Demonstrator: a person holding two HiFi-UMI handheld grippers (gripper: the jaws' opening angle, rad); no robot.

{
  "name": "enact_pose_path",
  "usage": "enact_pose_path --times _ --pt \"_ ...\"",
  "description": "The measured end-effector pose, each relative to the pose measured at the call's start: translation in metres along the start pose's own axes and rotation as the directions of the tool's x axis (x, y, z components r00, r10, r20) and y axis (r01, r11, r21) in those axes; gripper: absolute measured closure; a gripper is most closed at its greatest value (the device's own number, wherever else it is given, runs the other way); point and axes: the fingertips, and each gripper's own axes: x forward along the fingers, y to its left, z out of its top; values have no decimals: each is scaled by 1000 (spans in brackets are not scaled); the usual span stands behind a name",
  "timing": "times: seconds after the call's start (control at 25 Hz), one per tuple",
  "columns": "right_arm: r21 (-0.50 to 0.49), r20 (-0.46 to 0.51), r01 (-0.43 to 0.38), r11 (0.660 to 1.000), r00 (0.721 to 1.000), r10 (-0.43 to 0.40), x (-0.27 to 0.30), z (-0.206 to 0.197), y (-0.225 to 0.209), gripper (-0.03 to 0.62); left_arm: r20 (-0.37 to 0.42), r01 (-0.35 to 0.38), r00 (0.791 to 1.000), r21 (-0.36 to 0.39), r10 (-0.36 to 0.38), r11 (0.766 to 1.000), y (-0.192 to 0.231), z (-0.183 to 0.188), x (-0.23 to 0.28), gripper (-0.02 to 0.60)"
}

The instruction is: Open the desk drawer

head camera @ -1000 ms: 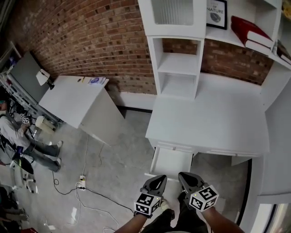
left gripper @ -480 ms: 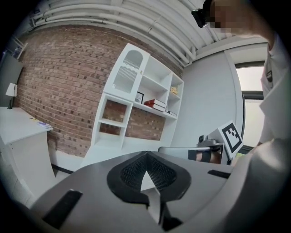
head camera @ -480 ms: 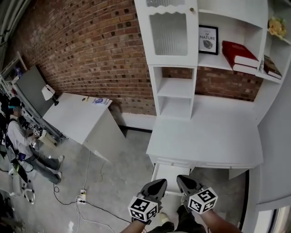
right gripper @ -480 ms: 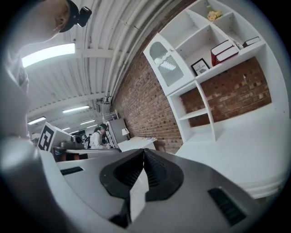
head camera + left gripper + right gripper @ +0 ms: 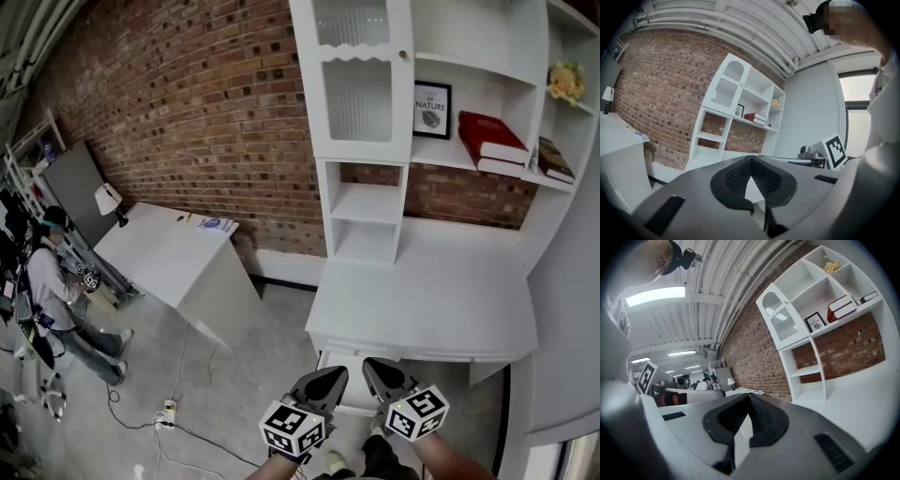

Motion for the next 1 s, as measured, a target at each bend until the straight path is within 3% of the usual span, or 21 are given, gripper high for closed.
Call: enact_pose_path --times 0.48,1.0 --pt "-50 14 -13 999 1000 14 5 21 11 577 34 12 999 26 -13 1000 -1 27 4 569" --pt "-60 -4 -29 998 1000 29 22 19 10 577 38 -12 999 20 11 1000 17 31 5 569"
